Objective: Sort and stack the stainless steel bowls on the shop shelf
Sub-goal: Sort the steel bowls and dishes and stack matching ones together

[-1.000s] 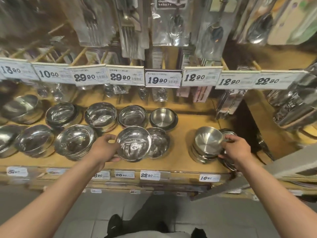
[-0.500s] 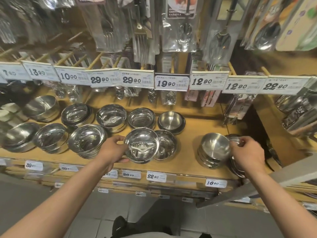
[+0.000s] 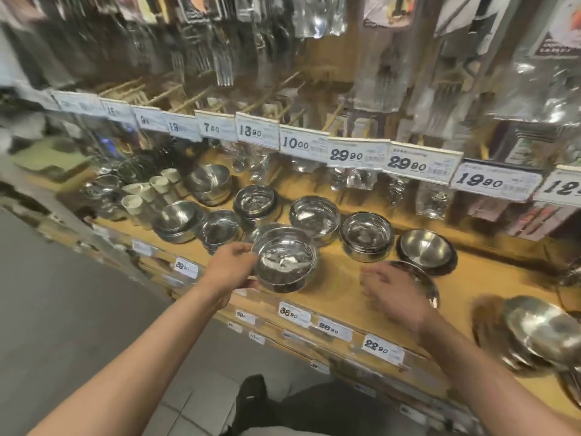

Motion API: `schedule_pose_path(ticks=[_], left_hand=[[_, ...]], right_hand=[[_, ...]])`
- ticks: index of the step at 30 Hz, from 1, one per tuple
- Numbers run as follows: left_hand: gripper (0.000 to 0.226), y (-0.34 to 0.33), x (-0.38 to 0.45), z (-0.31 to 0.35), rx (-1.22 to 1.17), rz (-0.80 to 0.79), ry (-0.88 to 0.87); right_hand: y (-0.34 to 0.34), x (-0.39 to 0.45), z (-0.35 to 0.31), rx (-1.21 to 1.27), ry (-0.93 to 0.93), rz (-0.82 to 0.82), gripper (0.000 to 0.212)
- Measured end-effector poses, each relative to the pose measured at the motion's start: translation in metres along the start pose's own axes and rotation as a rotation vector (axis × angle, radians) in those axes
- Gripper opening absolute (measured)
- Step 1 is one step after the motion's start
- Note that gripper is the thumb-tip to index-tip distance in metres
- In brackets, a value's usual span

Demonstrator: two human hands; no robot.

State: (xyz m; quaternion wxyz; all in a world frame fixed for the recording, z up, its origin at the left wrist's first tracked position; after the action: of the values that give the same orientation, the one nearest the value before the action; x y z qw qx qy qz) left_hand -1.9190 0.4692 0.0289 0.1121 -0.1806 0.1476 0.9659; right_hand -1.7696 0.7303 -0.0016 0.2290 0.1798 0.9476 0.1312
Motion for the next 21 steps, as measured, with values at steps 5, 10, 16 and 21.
schedule_pose_path(ticks=[5,10,16,21], left_hand=[[0.015,0.08,0.043,-0.001,-0.021,0.082,0.006],[0.01,0.153,0.113,0.004,0.085,0.174,-0.056],[0.027,0.177,0.188,0.022,0.345,0.128,-0.162],[0.041,0.165,0.222,0.02,0.379,0.016,-0.16]], right_hand=[[-0.061,0.028,-0.033,0.041,-0.056,-0.043,0.01],[-0.123,0.062,-0.065,0.096,-0.089,-0.013,0.006],[-0.167,0.083,-0.095,0.128,-0.074,0.035,0.017],[-0.184,0.097,-0.106,0.18,-0.131,0.126,0.016]])
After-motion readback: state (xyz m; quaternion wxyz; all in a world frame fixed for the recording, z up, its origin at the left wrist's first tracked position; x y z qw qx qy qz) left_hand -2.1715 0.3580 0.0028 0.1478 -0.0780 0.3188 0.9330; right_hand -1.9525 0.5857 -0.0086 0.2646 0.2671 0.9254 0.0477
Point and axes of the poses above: each hand's wrist, its own x-axis towards the middle knuckle, its own y-axis out of the back of the hand, z = x × y, the point moved 5 cm from there along x, towards the middle knuckle, and after that the axes turned 4 degrees about -x, right-handed, at the moved point
